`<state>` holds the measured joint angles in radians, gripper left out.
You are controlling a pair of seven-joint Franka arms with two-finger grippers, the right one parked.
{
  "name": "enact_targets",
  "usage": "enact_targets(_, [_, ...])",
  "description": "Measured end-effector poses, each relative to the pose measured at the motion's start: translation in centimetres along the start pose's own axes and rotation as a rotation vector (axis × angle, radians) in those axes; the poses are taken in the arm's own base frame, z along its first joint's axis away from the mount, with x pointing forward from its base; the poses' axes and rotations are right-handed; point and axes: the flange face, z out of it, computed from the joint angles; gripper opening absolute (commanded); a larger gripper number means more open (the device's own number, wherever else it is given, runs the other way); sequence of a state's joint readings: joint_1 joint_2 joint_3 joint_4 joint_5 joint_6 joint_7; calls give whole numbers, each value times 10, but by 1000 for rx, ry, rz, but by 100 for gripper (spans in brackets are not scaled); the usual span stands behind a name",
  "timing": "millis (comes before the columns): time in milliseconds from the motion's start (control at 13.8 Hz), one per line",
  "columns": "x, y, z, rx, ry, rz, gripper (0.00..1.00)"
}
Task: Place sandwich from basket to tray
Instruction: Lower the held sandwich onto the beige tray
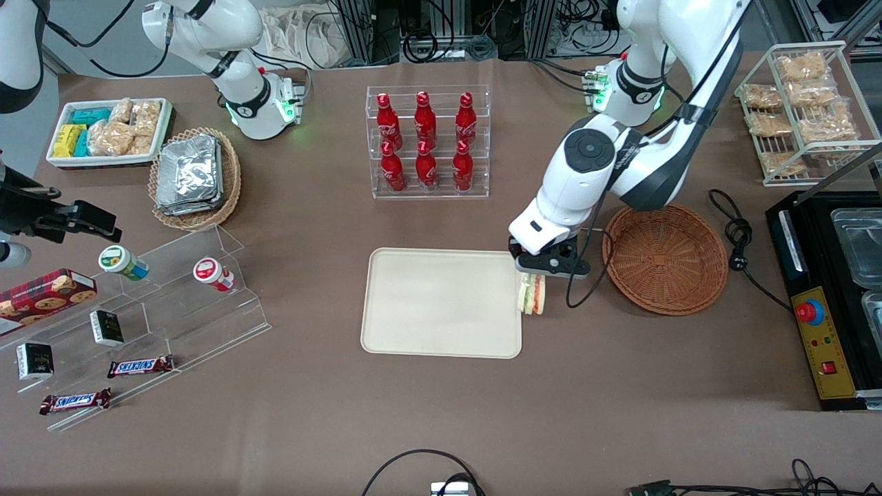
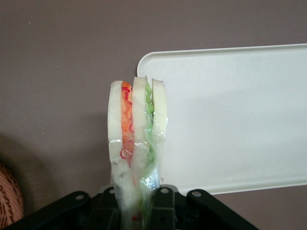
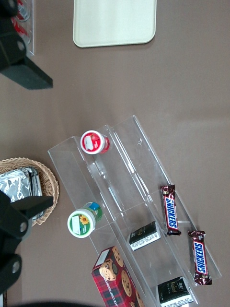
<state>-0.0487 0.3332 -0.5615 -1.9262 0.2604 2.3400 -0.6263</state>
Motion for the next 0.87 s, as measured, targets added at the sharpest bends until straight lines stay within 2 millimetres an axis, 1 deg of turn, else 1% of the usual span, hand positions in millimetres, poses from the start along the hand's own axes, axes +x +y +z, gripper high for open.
enact_targets(218, [8, 26, 21, 18, -1, -18, 17])
enact_targets(363, [11, 36, 39, 21, -8, -25, 17])
enact_targets(653, [10, 49, 70, 38, -20, -16, 17])
enact_targets(870, [12, 55, 89, 40, -32, -8, 18])
